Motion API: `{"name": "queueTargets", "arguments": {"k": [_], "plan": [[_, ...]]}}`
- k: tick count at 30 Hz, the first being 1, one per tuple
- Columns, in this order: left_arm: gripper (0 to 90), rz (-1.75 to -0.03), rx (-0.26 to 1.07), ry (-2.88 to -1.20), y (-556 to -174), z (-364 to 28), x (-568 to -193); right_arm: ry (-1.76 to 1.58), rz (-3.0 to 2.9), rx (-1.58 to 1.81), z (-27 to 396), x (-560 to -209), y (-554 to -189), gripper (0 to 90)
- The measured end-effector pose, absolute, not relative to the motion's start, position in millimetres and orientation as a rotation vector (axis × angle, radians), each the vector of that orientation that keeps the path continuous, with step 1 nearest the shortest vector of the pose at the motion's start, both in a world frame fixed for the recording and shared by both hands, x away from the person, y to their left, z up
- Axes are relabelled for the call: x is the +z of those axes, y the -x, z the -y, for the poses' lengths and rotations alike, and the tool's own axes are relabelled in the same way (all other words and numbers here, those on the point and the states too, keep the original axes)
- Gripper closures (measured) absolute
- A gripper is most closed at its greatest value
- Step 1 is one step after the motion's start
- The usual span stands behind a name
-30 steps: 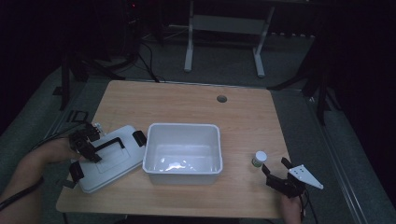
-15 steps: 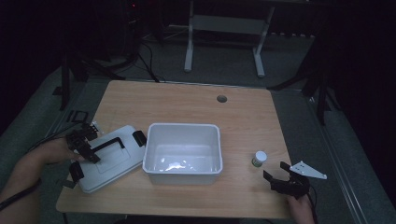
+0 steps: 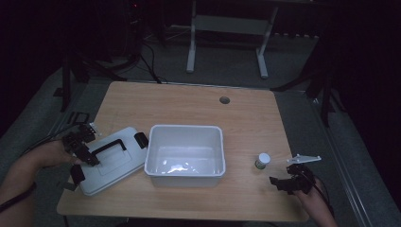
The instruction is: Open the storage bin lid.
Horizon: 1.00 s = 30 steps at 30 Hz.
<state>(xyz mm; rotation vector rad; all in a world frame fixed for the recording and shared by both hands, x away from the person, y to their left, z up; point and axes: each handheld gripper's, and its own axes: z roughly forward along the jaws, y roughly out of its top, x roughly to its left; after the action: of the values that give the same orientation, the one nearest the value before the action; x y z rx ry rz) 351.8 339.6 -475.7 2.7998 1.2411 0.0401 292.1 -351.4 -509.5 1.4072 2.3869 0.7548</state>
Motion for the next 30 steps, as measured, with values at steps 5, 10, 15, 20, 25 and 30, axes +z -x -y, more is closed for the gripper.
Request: {"name": "queueTargets", "arguments": {"k": [5,10,15,20,25,30], "plan": [[26.2,-1.235,0.033,-2.801,-350,-340,-474,-1.461,-2.466,0.607,349,-509,-300,13.0],[26.2,-1.228,0.030,-2.807,-350,-339,-474,-1.493,-2.553,0.526,347,-507,-307,12.8],[26.2,-1.222,0.026,-2.820,-350,-337,-473,-1.436,-2.662,0.397,340,-502,-313,13.7],[26.2,-1.203,0.011,-2.837,-349,-337,-475,-1.435,-2.724,0.297,334,-495,-322,13.7],[26.2,-1.210,-0.010,-2.837,-349,-337,-477,-1.431,-2.773,0.233,330,-494,-332,13.0],[26.2,-1.206,0.000,-2.829,-349,-337,-475,-1.457,-2.782,0.215,328,-493,-342,12.7]]}}
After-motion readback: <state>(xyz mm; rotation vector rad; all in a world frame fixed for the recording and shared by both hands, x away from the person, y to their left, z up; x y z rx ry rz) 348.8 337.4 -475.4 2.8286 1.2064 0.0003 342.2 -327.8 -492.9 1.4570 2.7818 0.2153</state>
